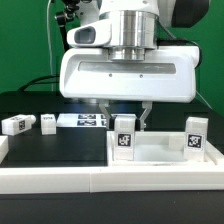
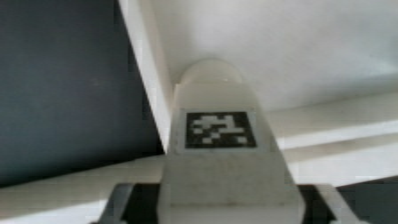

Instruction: Assemble square table

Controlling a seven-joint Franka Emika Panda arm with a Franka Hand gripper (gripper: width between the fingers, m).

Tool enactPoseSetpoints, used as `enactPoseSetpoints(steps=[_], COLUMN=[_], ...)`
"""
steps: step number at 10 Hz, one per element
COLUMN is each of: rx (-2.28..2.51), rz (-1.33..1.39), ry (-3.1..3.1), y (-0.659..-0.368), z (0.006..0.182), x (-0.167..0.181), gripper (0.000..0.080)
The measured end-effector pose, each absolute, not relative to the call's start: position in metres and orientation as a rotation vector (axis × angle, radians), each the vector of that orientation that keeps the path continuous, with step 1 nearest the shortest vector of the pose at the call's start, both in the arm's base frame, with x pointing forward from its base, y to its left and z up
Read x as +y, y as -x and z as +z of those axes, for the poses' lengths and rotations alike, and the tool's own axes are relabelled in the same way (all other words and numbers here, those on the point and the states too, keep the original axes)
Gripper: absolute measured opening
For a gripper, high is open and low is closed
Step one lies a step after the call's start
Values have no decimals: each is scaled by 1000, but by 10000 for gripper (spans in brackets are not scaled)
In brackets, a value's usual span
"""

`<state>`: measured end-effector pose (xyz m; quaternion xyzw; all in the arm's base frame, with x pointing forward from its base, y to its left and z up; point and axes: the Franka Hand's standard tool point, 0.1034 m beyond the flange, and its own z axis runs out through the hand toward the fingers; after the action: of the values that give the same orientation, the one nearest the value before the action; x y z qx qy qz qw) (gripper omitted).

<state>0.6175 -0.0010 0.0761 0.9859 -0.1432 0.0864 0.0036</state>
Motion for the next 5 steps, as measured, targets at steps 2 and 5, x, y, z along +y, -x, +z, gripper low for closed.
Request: enactPoseSetpoints(steps=[2, 5], rx=[-830, -1266], rz=[269, 262], ry=[-3038, -2904], y=[-615, -614], z=[75, 75], x=[4, 3], gripper=[289, 290])
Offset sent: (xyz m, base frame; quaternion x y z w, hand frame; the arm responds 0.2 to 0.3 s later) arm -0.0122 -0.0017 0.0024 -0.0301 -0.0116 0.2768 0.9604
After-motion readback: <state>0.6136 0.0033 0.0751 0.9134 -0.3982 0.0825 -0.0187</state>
